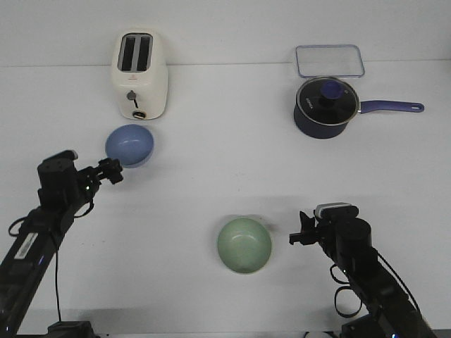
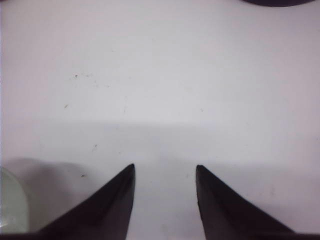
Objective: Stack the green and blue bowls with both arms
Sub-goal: 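Reach the left gripper to the light blue bowl's rim and grasp it, then lift the blue bowl with the left gripper and carry it over the green bowl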
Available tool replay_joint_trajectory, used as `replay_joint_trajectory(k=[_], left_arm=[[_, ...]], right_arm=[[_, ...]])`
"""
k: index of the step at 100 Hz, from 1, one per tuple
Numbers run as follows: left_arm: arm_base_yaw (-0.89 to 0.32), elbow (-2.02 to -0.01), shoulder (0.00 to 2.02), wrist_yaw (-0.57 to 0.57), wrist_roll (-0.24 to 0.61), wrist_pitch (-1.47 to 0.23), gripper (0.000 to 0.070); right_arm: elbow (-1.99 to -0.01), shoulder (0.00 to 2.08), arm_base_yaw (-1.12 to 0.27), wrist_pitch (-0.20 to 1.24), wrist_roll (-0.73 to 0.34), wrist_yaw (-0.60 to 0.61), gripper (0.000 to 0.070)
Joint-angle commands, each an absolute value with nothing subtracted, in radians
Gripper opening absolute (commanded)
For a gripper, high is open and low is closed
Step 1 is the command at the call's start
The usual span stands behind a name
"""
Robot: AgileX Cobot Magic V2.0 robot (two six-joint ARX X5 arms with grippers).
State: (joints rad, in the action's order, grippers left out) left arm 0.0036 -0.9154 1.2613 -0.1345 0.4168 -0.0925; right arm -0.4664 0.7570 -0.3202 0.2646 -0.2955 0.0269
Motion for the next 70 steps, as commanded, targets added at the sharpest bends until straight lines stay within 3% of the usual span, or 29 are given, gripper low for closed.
replay_joint_trajectory(k=[1, 46, 52, 70], left_arm=[[0.006, -0.984, 1.35, -0.139, 0.379, -0.087, 0.0559], [0.073, -1.217, 1.761, -0.114, 0.373, -0.094, 0.0527], [0.073, -1.223, 1.789, -0.138, 0.371, -0.093, 0.0437], [0.072, -1.224, 1.816, -0.168, 0.371, -0.068, 0.0041]], right_arm=[[-0.472, 0.76, -0.325, 0.255, -0.29, 0.029, 0.0248], [-0.472, 0.76, -0.325, 0.255, -0.29, 0.028, 0.0248], [-0.472, 0.76, -0.325, 0.255, -0.29, 0.028, 0.0248], [-0.472, 0.76, -0.325, 0.255, -0.29, 0.029, 0.0248]])
